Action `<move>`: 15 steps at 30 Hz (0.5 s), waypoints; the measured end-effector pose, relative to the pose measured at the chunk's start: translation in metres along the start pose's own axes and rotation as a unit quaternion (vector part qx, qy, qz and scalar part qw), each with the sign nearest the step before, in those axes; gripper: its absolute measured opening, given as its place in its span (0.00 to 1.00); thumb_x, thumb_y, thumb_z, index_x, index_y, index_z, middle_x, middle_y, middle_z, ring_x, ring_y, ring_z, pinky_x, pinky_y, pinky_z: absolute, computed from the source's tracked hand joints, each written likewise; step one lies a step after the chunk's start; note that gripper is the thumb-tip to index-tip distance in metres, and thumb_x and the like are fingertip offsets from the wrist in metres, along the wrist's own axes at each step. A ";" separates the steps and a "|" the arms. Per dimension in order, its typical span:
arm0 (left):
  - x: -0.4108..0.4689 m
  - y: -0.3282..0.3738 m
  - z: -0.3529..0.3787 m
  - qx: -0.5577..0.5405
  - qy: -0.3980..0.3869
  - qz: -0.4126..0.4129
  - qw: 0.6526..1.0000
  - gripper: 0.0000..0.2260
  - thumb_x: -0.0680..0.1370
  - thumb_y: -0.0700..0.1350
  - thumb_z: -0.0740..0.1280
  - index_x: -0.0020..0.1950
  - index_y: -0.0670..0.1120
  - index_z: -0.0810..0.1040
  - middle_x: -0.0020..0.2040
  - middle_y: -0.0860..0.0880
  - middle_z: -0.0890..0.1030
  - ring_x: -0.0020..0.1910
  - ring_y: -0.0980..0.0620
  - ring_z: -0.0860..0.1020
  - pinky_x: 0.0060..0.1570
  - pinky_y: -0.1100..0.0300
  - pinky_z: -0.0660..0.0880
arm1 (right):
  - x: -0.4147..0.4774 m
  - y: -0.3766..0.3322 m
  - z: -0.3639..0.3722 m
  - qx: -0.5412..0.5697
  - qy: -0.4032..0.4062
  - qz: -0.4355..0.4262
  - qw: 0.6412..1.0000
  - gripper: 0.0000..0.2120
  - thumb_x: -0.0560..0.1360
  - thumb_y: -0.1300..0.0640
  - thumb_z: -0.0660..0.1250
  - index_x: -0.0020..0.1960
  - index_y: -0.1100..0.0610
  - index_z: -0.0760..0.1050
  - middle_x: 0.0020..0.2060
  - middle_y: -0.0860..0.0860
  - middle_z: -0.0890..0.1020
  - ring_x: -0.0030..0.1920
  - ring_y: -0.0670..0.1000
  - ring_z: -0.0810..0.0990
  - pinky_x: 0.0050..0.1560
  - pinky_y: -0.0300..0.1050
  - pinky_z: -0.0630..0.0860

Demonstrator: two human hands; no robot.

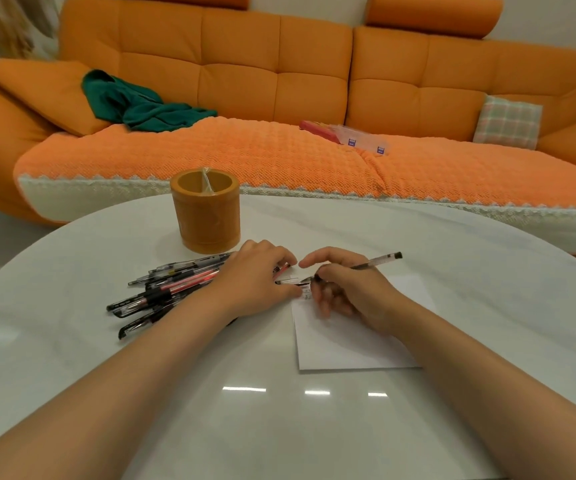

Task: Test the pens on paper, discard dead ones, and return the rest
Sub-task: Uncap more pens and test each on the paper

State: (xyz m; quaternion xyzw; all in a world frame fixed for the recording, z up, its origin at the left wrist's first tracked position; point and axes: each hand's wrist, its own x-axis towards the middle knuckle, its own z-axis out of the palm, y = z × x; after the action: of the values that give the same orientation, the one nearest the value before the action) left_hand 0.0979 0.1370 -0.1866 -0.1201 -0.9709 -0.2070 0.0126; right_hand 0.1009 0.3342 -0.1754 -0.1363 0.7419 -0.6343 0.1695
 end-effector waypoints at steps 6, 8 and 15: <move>0.003 0.000 -0.003 -0.010 -0.010 -0.013 1.000 0.27 0.72 0.63 0.71 0.69 0.59 0.71 0.64 0.54 0.74 0.66 0.50 0.67 0.63 0.51 0.69 | 0.000 -0.004 0.002 -0.118 -0.007 -0.009 0.993 0.03 0.73 0.69 0.66 0.40 0.65 0.77 0.29 0.59 0.80 0.27 0.56 0.78 0.29 0.44 0.71; 0.003 0.001 -0.002 -0.015 -0.009 -0.013 1.000 0.28 0.72 0.63 0.71 0.70 0.59 0.71 0.64 0.54 0.74 0.66 0.51 0.66 0.62 0.53 0.69 | -0.001 -0.004 0.002 -0.140 0.002 -0.020 0.990 0.04 0.72 0.67 0.68 0.39 0.66 0.77 0.27 0.59 0.79 0.25 0.54 0.76 0.31 0.44 0.73; 0.002 0.001 -0.003 -0.009 -0.009 -0.016 1.000 0.30 0.73 0.63 0.71 0.73 0.57 0.70 0.67 0.52 0.73 0.69 0.49 0.65 0.64 0.51 0.68 | 0.003 0.004 0.005 -0.135 0.006 -0.017 0.991 0.06 0.72 0.69 0.69 0.38 0.67 0.73 0.23 0.58 0.76 0.23 0.53 0.73 0.27 0.42 0.70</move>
State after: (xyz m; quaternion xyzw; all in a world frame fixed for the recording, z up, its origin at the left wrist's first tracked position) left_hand 0.0958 0.1369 -0.1832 -0.1062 -0.9708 -0.2151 -0.0005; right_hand 0.1004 0.3293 -0.1801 -0.1668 0.8195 -0.5318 0.1338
